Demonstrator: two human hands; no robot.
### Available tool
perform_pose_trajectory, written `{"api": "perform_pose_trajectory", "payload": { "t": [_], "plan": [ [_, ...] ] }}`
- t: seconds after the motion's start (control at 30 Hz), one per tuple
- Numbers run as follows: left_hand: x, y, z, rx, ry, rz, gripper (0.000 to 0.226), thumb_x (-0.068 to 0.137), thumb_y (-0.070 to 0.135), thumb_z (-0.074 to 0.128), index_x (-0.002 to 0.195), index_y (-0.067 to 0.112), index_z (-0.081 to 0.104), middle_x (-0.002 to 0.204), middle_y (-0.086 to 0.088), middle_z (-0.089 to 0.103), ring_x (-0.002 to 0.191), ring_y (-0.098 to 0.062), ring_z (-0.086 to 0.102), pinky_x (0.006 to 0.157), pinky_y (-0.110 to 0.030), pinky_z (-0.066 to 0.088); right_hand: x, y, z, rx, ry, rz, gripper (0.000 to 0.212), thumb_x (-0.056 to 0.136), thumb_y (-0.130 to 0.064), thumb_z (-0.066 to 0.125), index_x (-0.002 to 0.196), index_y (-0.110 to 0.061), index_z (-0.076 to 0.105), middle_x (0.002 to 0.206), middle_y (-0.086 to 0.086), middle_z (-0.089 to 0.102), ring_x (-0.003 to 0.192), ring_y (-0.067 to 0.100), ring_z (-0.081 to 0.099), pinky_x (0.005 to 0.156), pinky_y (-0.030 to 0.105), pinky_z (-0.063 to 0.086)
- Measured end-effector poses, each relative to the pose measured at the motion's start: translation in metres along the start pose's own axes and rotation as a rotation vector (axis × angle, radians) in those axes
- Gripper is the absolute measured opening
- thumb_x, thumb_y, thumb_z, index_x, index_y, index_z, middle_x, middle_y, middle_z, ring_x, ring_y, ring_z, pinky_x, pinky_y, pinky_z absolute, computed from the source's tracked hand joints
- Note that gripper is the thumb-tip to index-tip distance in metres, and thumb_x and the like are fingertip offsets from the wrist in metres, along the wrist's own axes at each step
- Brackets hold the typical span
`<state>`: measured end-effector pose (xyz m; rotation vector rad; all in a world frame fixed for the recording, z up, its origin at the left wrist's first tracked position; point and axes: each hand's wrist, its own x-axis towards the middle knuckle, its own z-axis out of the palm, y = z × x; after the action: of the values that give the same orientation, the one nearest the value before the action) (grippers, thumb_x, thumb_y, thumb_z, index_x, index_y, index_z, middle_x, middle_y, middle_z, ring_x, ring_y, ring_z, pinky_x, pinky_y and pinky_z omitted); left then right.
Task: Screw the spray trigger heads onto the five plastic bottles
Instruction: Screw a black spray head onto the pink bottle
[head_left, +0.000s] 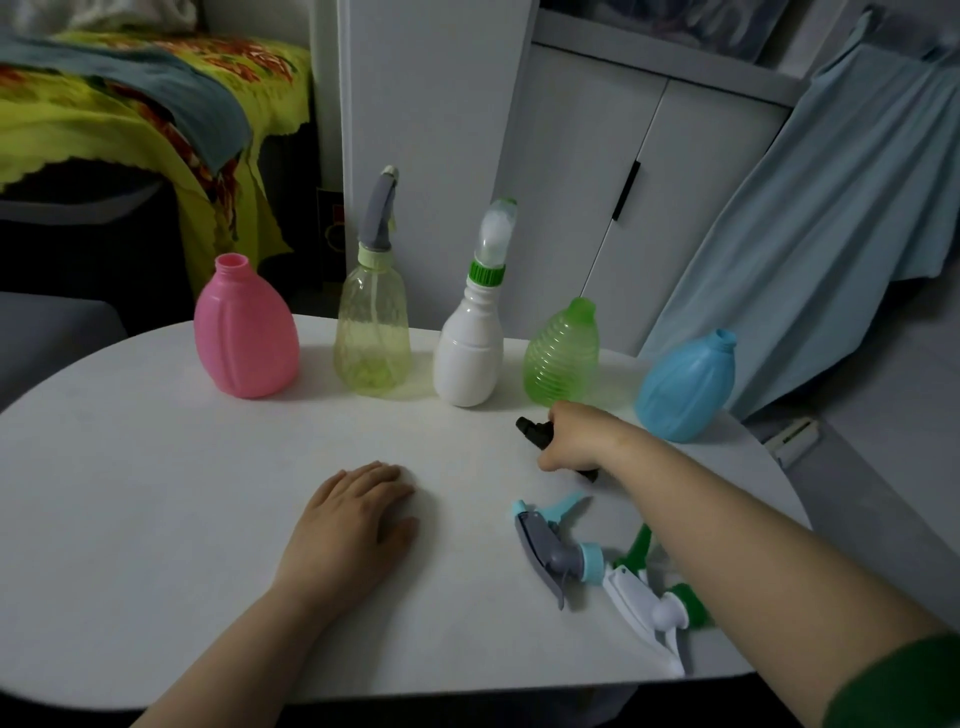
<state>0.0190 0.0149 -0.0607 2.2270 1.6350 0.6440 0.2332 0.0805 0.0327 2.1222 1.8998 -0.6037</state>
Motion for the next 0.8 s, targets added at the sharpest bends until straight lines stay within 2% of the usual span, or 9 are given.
{"api": "perform_pose_trajectory", "payload": {
  "t": [0.1,0.27,0.37,0.43,0.53,0.6,0.67,0.73,0.8],
  "plan": [
    [-0.001,0.000,0.000,0.011,-0.009,-0.001,0.055,0.075,0.049,0.032,0.122,0.026,0.049,0.140,0.005,0.043,0.133,-0.010,0.031,0.111,-0.027,0.017,-0.011,0.004,-0.014,0.038,0.083,-0.064,0.030,0.077,-0.013,0.055,0.105,-0.002,0.054,0.090,0.011,0.058,0.085,0.028,0.056,0.064,0.029,0.042],
    [-0.002,0.002,-0.005,-0.055,-0.001,-0.008,0.036,0.084,0.032,0.052,0.119,0.022,0.052,0.135,0.003,0.048,0.129,-0.012,0.037,0.109,-0.025,0.020,-0.030,0.016,-0.042,0.173,0.206,-0.171,0.021,0.073,-0.003,0.055,0.093,-0.008,0.060,0.066,0.004,0.051,0.064,0.020,0.049,0.050,0.025,0.035],
    [-0.004,0.005,-0.019,-0.278,0.056,-0.112,0.025,0.081,0.013,0.059,0.105,0.014,0.062,0.116,-0.003,0.062,0.109,-0.017,0.054,0.096,-0.026,0.036,-0.042,0.023,-0.062,0.266,0.225,-0.247,0.018,0.071,-0.006,0.061,0.087,-0.014,0.061,0.064,0.000,0.053,0.061,0.015,0.050,0.053,0.023,0.039],
    [-0.004,0.003,-0.035,-0.377,0.157,-0.180,0.018,0.081,0.012,0.060,0.098,0.015,0.065,0.104,0.001,0.063,0.093,-0.013,0.055,0.081,-0.024,0.037,-0.048,0.026,-0.075,0.384,0.214,-0.298,0.013,0.074,-0.006,0.062,0.085,-0.012,0.061,0.067,0.001,0.056,0.065,0.016,0.054,0.059,0.024,0.045],
    [0.005,-0.005,-0.060,-0.379,0.400,-0.249,0.015,0.080,0.010,0.060,0.094,0.011,0.067,0.099,-0.005,0.066,0.087,-0.019,0.057,0.074,-0.026,0.035,-0.052,0.027,-0.085,0.609,0.184,-0.369,0.010,0.079,-0.008,0.060,0.087,-0.003,0.062,0.084,0.013,0.063,0.075,0.021,0.061,0.073,0.033,0.053],
    [0.017,-0.011,-0.079,-0.370,0.544,-0.306,0.018,0.080,0.008,0.059,0.097,0.007,0.065,0.105,-0.016,0.065,0.090,-0.027,0.056,0.072,-0.031,0.035,-0.053,0.025,-0.086,0.745,0.168,-0.422,0.009,0.082,-0.010,0.056,0.079,-0.005,0.063,0.082,0.011,0.065,0.068,0.015,0.063,0.066,0.030,0.058],
    [0.031,-0.020,-0.094,-0.339,0.604,-0.341,0.027,0.081,0.009,0.058,0.107,0.006,0.059,0.118,-0.023,0.056,0.101,-0.035,0.051,0.080,-0.041,0.041,-0.052,0.023,-0.084,0.805,0.139,-0.467,0.016,0.086,-0.015,0.052,0.075,-0.010,0.063,0.075,0.002,0.067,0.062,0.007,0.064,0.054,0.025,0.057],
    [0.043,-0.031,-0.104,-0.310,0.583,-0.382,0.041,0.081,0.015,0.059,0.120,0.007,0.048,0.130,-0.024,0.044,0.119,-0.038,0.040,0.099,-0.051,0.034,-0.050,0.021,-0.081,0.820,0.126,-0.486,0.016,0.085,-0.020,0.053,0.079,-0.010,0.063,0.074,-0.002,0.069,0.063,0.003,0.065,0.051,0.024,0.057],
    [0.052,-0.042,-0.108,-0.316,0.569,-0.432,0.052,0.081,0.021,0.059,0.127,0.008,0.039,0.136,-0.022,0.037,0.126,-0.036,0.033,0.105,-0.051,0.028,-0.045,0.020,-0.078,0.859,0.139,-0.487,0.012,0.080,-0.017,0.059,0.086,-0.007,0.063,0.079,0.002,0.069,0.066,0.007,0.065,0.049,0.024,0.056]
  ]
}}
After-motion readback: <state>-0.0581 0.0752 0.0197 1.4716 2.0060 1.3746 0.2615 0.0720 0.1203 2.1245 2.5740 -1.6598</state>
